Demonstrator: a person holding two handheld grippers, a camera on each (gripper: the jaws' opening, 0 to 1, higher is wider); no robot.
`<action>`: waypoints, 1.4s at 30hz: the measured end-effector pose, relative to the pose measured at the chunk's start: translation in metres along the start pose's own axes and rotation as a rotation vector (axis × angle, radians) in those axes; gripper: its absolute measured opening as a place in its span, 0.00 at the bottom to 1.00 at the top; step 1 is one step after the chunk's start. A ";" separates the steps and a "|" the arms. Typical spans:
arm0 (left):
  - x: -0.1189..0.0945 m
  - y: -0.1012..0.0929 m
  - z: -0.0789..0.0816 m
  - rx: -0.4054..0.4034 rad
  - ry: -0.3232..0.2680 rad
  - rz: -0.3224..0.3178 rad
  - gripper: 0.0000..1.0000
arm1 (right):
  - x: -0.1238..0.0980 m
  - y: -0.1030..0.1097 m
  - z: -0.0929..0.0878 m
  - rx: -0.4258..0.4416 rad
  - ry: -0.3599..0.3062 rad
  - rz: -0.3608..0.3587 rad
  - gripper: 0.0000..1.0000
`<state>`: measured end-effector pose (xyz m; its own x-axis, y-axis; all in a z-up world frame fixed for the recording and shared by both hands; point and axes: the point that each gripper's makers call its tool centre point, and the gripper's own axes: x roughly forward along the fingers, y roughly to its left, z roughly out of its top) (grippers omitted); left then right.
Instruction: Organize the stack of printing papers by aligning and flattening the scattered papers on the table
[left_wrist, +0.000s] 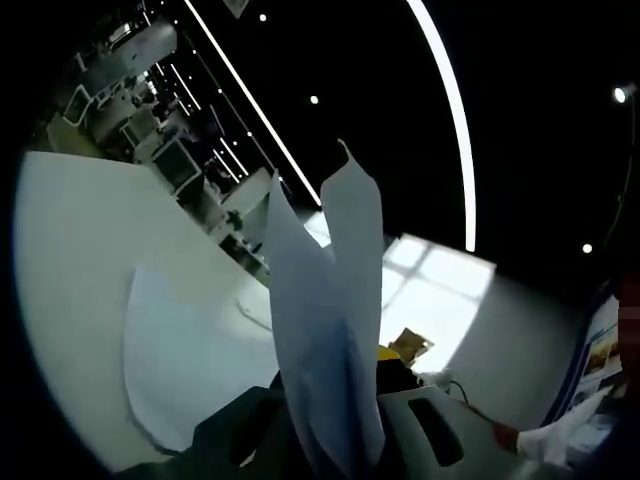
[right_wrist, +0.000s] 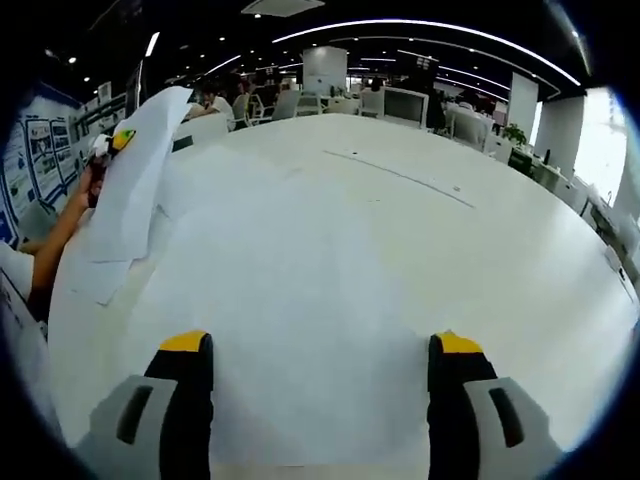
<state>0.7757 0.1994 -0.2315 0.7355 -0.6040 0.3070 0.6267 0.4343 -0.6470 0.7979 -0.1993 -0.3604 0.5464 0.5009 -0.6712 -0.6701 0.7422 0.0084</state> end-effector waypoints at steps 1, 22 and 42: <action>0.000 0.000 0.000 -0.001 0.000 0.001 0.06 | 0.000 0.001 0.000 -0.002 -0.004 0.001 0.84; 0.000 -0.001 -0.003 0.003 0.007 0.004 0.06 | -0.004 0.007 0.001 -0.015 -0.015 0.010 0.72; 0.001 0.003 -0.004 -0.003 0.011 0.013 0.06 | -0.013 0.013 0.004 -0.032 -0.061 0.030 0.48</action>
<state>0.7770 0.1975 -0.2363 0.7405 -0.6059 0.2907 0.6165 0.4403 -0.6528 0.7836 -0.1948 -0.3486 0.5545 0.5495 -0.6249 -0.7018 0.7124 0.0037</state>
